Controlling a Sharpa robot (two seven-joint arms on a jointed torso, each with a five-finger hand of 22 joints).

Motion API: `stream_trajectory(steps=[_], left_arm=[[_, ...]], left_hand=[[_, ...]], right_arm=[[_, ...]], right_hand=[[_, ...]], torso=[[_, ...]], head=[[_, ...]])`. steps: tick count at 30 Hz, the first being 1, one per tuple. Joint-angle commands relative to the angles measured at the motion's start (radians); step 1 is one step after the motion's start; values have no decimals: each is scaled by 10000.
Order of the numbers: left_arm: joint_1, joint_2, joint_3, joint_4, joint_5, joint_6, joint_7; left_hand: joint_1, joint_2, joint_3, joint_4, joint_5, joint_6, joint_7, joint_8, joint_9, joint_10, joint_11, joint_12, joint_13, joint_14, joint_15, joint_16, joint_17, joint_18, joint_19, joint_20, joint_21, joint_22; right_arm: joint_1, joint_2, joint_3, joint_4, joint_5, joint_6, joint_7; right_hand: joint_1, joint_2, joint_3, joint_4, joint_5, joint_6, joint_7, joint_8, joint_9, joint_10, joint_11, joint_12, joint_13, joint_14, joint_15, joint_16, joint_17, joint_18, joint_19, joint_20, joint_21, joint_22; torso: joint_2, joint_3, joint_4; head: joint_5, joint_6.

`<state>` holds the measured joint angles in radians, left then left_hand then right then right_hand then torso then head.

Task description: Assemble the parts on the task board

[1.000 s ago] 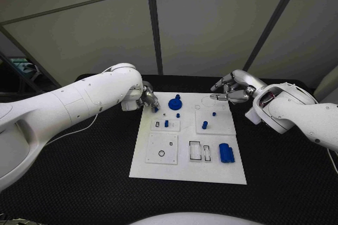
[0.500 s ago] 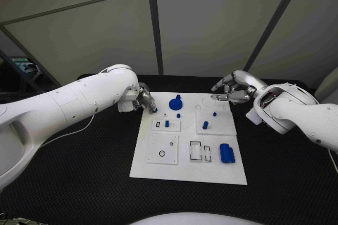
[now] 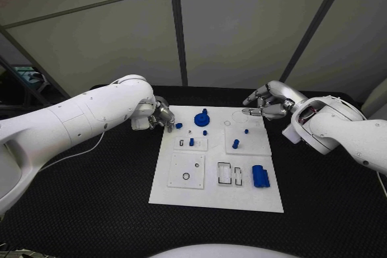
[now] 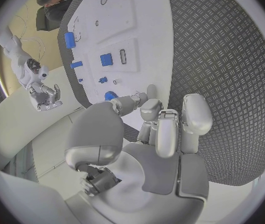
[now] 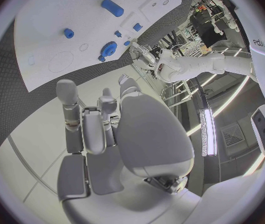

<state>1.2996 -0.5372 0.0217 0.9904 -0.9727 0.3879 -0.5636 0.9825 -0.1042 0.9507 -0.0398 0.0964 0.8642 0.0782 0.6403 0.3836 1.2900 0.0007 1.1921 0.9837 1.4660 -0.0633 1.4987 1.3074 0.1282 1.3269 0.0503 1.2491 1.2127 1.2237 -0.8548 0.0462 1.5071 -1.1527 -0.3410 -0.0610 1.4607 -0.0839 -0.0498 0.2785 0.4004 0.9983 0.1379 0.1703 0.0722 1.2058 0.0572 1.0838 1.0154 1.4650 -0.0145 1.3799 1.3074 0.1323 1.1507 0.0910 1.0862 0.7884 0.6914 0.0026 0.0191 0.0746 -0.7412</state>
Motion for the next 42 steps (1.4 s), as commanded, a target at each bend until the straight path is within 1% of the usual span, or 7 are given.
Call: stream_trajectory(steps=[1,7,11,17,20,27,42], left_arm=[[17,-31,8,37,289,-13,134],[23,-121,48,133,390,-139,168],[46,-111,86,114,385,-274,62],[73,117,102,-86,-80,-317,-270],[79,301,102,-217,-229,-282,-456],[82,677,99,-544,-468,-67,-752],[81,1101,97,-1191,-648,171,-944]], left_hand=[[-28,105,160,-59,53,-1,41,50,-9,-70,13,-8,-4,637,51,-31,1330,-274,-50,21,-51,19],[-619,-195,-183,57,-35,49,17,154,7,4,23,42,-26,637,80,-27,1327,-273,-64,60,-76,26],[-1632,-634,-1621,771,-134,187,30,193,-27,127,51,185,63,664,114,17,1394,-292,-15,85,-44,95],[-1956,-979,-4420,1484,-150,270,-83,32,-206,137,-32,292,118,687,28,56,1448,-302,45,18,-33,165],[-1457,-686,-5803,1947,-170,368,-104,-70,-330,149,-51,329,142,700,2,75,1476,-318,96,-19,-14,233],[-721,-255,-7210,2534,-156,476,-115,-129,-456,161,-53,357,143,707,-6,84,1487,-327,140,-16,-18,306],[-171,223,-8229,3061,-111,615,-146,-113,-531,228,-85,425,209,734,-18,125,1551,-346,226,-30,34,432]], right_arm=[[13,-10,6,8,9,48,34],[13,-14,6,12,9,52,34],[13,-15,6,13,9,52,29],[13,-8,6,16,9,49,18],[14,-3,6,19,9,52,9],[14,6,6,29,-2,65,-14],[15,23,6,22,-9,72,-46]], right_hand=[[23,28,8,22,59,-1,-23,57,-6,30,-74,-44,-6,449,-84,-25,113,168,11,-39,-57,-14],[27,26,10,24,83,-4,-22,60,-7,27,-74,-48,-14,450,-84,-28,112,169,14,-40,-65,-20],[27,26,10,24,83,-4,-22,60,-7,27,-74,-48,-14,450,-84,-28,112,169,14,-40,-65,-20],[27,26,10,24,83,-4,-22,60,-7,27,-74,-48,-14,450,-84,-28,112,169,14,-40,-65,-20],[27,26,10,24,83,-4,-22,60,-7,27,-74,-48,-14,450,-84,-28,112,169,14,-40,-65,-20],[27,26,10,24,83,-4,-22,60,-7,27,-74,-48,-14,450,-84,-28,112,169,14,-40,-65,-20],[33,24,13,23,99,-2,-23,66,-6,35,-75,-39,-9,454,-85,-28,117,166,28,-41,-61,-9]], torso=[[3,3,-7],[-2,7,-7],[-7,9,2],[7,11,-15],[8,8,-16],[9,12,-31],[9,1,-15]], head=[[13,10],[4,34],[15,56],[34,69],[35,72],[54,71],[1,59]])
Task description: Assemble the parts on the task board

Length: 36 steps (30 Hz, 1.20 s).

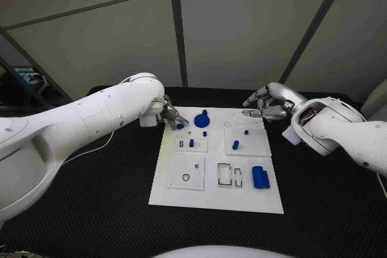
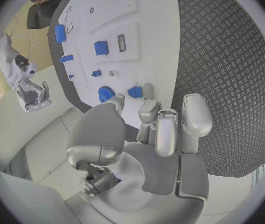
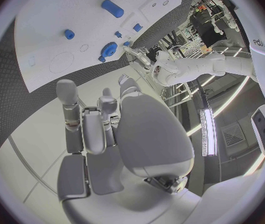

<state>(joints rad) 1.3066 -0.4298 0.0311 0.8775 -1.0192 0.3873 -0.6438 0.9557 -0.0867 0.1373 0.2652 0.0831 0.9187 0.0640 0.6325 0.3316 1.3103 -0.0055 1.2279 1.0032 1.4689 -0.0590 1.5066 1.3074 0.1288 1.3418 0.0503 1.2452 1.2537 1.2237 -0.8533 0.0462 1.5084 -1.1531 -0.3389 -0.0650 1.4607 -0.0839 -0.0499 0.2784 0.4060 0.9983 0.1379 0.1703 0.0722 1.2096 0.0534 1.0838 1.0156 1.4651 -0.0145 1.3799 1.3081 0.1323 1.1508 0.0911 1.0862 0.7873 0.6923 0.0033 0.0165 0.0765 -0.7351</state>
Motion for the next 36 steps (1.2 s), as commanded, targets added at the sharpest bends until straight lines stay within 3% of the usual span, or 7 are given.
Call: stream_trajectory(steps=[1,36], left_arm=[[12,39,4,-77,-185,177,-126],[-5,727,-12,-908,-904,420,79]], left_hand=[[126,66,-120,19,24,79,-9,-31,-12,34,-25,76,27,706,-64,47,1554,-355,86,-32,82,34],[954,294,-785,-104,37,251,-105,162,36,149,-111,167,142,727,-135,76,1599,-385,191,-95,171,185]], right_arm=[[15,10,6,7,-5,54,-8],[15,93,6,-11,-18,135,-35]], right_hand=[[33,24,14,25,43,-2,-23,66,-6,-3,-38,-39,-10,453,-85,-28,110,166,28,-41,-61,2],[33,24,14,25,43,-2,-23,66,-6,-3,-38,-39,-10,453,-85,-28,110,166,28,-41,-61,2]], torso=[[1,-6,12],[-7,-3,14]], head=[[-22,-2],[-81,-69]])
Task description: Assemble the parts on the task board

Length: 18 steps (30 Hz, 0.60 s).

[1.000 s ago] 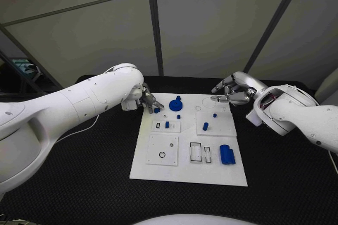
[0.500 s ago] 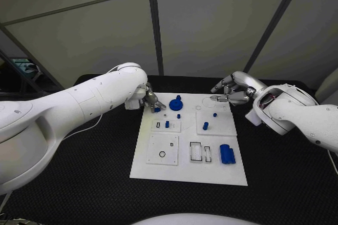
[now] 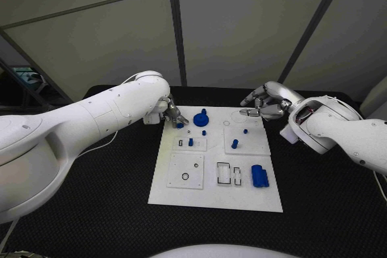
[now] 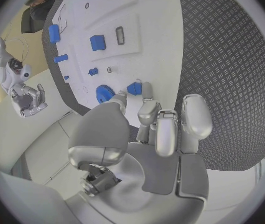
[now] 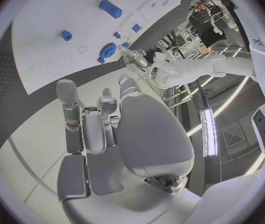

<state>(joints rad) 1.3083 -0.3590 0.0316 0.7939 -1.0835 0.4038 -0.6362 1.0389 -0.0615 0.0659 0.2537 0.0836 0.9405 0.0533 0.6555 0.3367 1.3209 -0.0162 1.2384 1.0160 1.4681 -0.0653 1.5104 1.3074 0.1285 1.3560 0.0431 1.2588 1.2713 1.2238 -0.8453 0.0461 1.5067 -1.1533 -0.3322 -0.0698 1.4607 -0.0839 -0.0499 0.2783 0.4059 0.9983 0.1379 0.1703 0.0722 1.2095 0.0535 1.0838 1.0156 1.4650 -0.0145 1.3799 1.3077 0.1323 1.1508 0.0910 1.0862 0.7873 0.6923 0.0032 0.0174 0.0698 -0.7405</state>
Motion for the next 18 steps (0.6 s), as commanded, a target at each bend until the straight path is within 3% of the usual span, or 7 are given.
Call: stream_trajectory(steps=[1,10,18], left_arm=[[-24,27,-18,-86,-263,282,5],[-27,57,-27,-101,-309,362,99],[-31,60,-30,-77,-319,322,177]], left_hand=[[172,64,-88,-10,34,29,2,-65,-15,44,-5,63,17,735,-73,37,1598,-383,50,-25,34,11],[853,190,-296,-407,19,-1,5,-26,-16,43,-6,57,8,730,-75,27,1579,-388,59,-31,25,49],[809,116,-527,-397,-3,-14,18,-25,-24,36,6,51,0,725,-67,19,1565,-386,52,-26,6,49]], right_arm=[[15,16,6,5,-16,72,12],[15,27,6,3,-17,100,5],[15,26,6,6,-20,102,-2]], right_hand=[[33,24,14,25,43,-2,-23,66,-6,-3,-38,-39,-11,454,-85,-28,114,165,28,-41,-62,1],[33,24,14,25,43,-2,-23,66,-6,-3,-38,-39,-11,454,-85,-28,114,165,28,-41,-62,1],[33,24,14,25,43,-2,-23,66,-6,-3,-38,-39,-11,454,-85,-28,114,165,28,-41,-62,1]], torso=[[-7,-4,8],[-7,-4,10],[-9,0,16]], head=[[-17,-17],[-25,-45],[-9,-31]])
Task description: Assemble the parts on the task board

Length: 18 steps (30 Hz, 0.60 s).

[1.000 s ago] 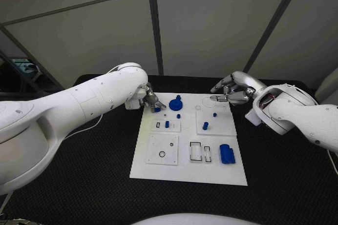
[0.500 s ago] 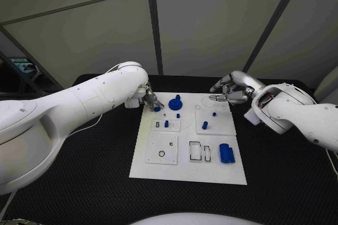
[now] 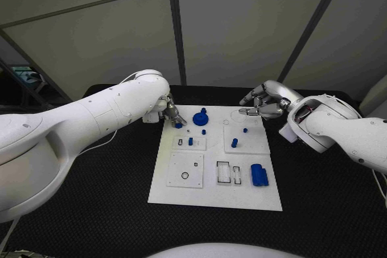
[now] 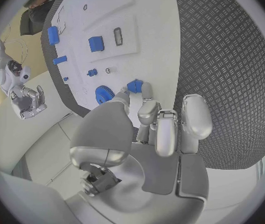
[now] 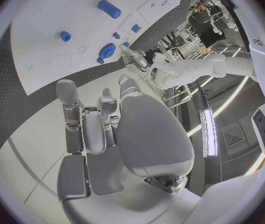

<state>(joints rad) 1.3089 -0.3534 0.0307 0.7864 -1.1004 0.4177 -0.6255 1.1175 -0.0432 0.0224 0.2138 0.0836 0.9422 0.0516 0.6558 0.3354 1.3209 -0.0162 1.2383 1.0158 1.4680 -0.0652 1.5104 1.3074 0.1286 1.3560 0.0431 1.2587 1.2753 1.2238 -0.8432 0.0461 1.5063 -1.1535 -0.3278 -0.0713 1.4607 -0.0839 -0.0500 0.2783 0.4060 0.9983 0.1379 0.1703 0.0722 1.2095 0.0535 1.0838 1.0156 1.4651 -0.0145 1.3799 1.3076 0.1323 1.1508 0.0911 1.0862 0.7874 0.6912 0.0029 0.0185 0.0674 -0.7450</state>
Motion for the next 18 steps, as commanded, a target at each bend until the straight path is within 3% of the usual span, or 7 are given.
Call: stream_trajectory(steps=[1,11,18], left_arm=[[-36,6,-22,-2,-151,178,76],[-42,3,-22,-10,-152,142,112],[-47,-15,-22,26,-152,171,156]], left_hand=[[10,-71,-125,11,-5,-32,35,-26,-12,38,6,53,4,726,-67,19,1566,-387,53,-25,6,11],[-139,-123,-516,150,-36,-49,40,-21,-22,28,13,47,-10,721,-60,12,1552,-386,54,-17,-7,26],[-202,-320,-925,307,-139,-62,43,-8,-30,13,17,38,-32,712,-55,-1,1529,-382,50,-11,-31,33]], right_arm=[[15,6,6,10,-18,56,12],[15,9,6,6,-19,41,8],[15,23,6,-4,-19,46,10]], right_hand=[[33,24,15,25,43,-2,-23,66,-6,-3,-39,-39,-10,454,-85,-28,115,166,28,-41,-62,1],[33,24,15,25,43,-2,-23,66,-6,-3,-39,-39,-10,454,-85,-28,115,166,28,-41,-62,1],[33,24,15,25,43,-2,-23,66,-6,-3,-39,-39,-10,454,-85,-28,115,166,28,-41,-62,1]], torso=[[3,3,5],[4,6,0],[1,1,6]], head=[[15,14],[36,28],[41,8]])
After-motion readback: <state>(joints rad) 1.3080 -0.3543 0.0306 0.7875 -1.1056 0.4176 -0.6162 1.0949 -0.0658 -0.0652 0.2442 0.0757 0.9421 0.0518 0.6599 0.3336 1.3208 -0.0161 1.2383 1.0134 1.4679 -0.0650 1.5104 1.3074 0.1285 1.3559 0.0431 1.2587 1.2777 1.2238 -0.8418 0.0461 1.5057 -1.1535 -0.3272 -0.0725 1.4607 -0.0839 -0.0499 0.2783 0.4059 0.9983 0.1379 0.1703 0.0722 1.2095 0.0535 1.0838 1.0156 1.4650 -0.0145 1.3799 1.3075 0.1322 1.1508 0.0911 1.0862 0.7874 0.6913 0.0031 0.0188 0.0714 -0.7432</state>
